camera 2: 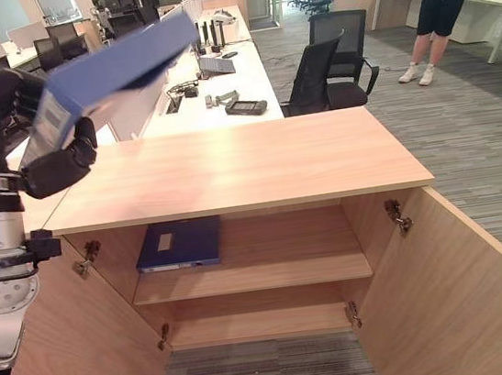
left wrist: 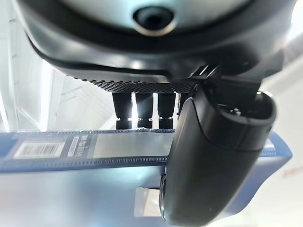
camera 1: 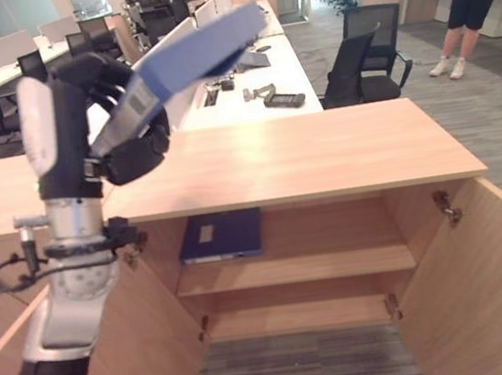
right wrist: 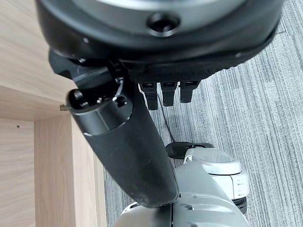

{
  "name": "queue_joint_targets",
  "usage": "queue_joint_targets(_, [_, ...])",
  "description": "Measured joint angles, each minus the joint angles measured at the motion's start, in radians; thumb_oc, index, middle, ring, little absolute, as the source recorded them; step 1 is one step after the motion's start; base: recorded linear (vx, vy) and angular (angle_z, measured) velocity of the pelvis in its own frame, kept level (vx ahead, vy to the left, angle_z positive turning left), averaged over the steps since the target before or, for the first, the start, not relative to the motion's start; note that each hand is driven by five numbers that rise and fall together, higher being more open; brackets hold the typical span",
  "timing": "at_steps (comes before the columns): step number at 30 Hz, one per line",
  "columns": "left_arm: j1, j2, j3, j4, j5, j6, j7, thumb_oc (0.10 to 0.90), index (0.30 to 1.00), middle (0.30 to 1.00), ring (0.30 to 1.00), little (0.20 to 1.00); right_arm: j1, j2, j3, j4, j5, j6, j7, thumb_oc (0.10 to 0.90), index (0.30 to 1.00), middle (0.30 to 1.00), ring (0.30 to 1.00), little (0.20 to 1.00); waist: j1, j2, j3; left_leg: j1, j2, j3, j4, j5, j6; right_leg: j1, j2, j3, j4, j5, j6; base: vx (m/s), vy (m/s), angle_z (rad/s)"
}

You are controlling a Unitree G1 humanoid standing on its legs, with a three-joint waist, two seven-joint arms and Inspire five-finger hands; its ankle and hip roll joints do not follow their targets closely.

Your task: Put the empty folder in the office cabinet

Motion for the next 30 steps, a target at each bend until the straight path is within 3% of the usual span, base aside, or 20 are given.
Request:
queue_joint_targets(4, [0.007,0.052,0.005,-0.032,-0.244,-0.029,-0.112,0.400,0.300,0.300,0.300,0.300,0.000,-0.009,0.001,0.000,-0.001,0.007,0.016,0.800,0.900,0.900,0.900,0.900,0.009,0.005,0.003,0.000,-0.001,-0.009,0.000,0.000,0.000,0.005,-0.001,-0.010,0.000,-0.002,0.002,-0.01,-0.002,0.07])
queue_joint_targets(12, [0.065,0.054,0.018,-0.128,-0.696,-0.037,-0.365,0.400,0.300,0.300,0.300,0.300,-0.009,-0.022,0.022,0.000,-0.003,0.012,0.033,0.800,0.900,0.900,0.900,0.900,0.011,0.011,0.004,0.000,-0.004,-0.020,0.000,0.002,0.005,0.016,-0.003,-0.018,0.000,-0.005,0.002,-0.01,0.001,0.03])
queue_joint_targets(21, [0.085,0.001,-0.105,-0.225,-0.856,-0.005,-0.462,0.400,0.300,0.300,0.300,0.300,-0.033,-0.045,0.053,0.002,-0.079,0.012,0.033,0.800,0.900,0.900,0.900,0.900,0.009,0.034,0.006,0.003,-0.003,-0.034,0.000,0.004,0.003,0.025,-0.002,-0.029,0.000,-0.006,0.000,-0.01,-0.004,0.03])
queue_joint_targets(30, [0.085,-0.030,-0.167,-0.268,-0.897,0.019,-0.496,0.400,0.300,0.300,0.300,0.300,-0.047,-0.053,0.061,0.005,-0.119,0.021,0.032,0.800,0.900,0.900,0.900,0.900,0.010,0.042,0.003,0.005,-0.003,-0.035,0.000,0.003,0.001,0.029,-0.002,-0.031,0.000,-0.006,0.000,0.00,-0.002,0.00])
